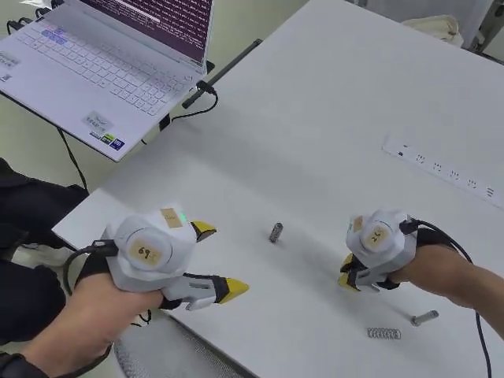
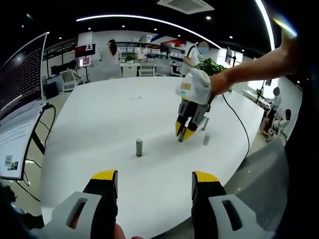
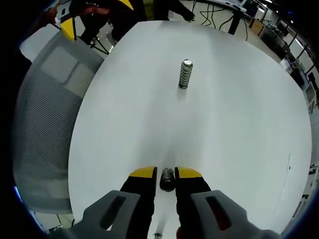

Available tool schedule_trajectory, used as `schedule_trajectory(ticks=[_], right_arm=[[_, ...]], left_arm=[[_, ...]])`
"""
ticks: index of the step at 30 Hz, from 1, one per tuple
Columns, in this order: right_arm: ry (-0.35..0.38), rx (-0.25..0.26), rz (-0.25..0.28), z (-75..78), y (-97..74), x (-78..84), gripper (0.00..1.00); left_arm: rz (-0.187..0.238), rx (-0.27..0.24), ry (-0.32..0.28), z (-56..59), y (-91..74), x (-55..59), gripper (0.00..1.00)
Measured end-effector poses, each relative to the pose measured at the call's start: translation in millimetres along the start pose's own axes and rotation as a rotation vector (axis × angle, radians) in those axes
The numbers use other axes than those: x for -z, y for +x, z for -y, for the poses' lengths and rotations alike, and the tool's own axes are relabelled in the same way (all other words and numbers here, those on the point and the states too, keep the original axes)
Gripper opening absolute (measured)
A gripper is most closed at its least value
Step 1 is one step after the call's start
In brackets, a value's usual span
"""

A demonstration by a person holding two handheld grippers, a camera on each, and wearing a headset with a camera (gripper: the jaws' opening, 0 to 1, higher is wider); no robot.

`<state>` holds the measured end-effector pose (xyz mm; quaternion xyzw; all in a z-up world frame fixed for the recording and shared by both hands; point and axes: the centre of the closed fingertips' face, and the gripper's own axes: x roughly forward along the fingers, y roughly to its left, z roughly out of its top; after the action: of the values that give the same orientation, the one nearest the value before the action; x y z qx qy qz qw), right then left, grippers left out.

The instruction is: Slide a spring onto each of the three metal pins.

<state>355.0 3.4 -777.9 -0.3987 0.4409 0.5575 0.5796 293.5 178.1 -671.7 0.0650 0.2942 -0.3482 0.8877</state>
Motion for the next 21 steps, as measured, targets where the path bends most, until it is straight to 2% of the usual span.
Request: schedule_trajectory(ticks=[6,14,21], right_arm=[[-0.001,0.016,0.021,-1.5,-9.7,-2.1,0.2],[0.026,0.088,0.05,5.1,-24.7,2.2,0.26],[0.061,0.133,0.076,5.9,-38.7,5.7,0.28]], left_arm=[[0.004,0.004,0.007,1.0,0.1,-2.1,0.56],[0.0,0.018,0.022,8.0,-1.0,-1.7,0.56],[0.009,0.02,0.033,8.4,-4.5,-4.6,0.56]])
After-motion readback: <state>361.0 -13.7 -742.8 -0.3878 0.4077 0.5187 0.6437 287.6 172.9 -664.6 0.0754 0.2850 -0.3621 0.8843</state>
